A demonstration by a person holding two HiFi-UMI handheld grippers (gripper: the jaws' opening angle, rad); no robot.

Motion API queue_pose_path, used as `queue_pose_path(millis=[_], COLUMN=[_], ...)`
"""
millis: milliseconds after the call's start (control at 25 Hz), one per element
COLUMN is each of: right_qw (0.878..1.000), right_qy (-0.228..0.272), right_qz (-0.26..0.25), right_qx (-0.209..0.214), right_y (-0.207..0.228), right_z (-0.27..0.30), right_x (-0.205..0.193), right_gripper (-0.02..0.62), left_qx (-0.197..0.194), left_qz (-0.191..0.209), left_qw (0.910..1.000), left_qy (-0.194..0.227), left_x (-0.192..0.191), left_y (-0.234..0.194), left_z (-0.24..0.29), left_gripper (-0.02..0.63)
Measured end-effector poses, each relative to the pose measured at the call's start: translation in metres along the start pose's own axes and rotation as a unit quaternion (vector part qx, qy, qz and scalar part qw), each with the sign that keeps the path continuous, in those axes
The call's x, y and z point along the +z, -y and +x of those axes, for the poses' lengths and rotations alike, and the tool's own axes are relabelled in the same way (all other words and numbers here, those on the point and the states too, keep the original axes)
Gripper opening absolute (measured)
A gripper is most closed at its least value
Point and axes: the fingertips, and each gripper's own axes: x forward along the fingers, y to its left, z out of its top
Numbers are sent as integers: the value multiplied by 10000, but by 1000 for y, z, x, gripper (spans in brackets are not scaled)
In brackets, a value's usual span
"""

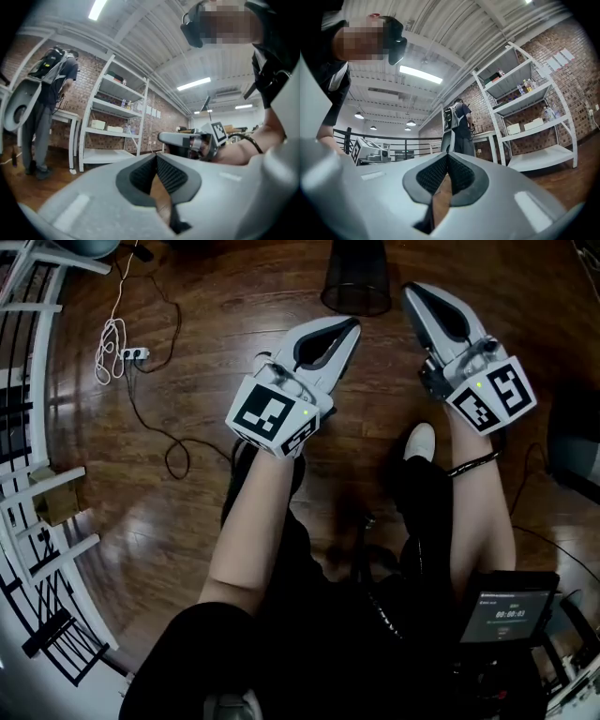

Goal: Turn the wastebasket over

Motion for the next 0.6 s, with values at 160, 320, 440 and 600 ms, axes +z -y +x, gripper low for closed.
queue_pose_path(millis=[160,320,440,600], right_qw=[9994,9984,9985,9979], right_qy=[-308,-537,-511,-584], right_qz=[-90,-114,-147,-256], right_qx=[99,110,89,66], right_y=[-1,3,7,12], right_z=[14,23,33,41], right_x=[-24,-41,-42,-50], right_gripper=[9,9,9,9], left_qx=[65,-88,-42,23], left_qz=[-313,-266,-152,-114], left_qw=[9995,9996,9999,9999], left_qy=[-21,71,34,15], left_x=[-29,-23,-19,-9], left_y=[-17,-29,-47,-65], left_z=[-1,10,12,19], left_gripper=[3,3,3,3])
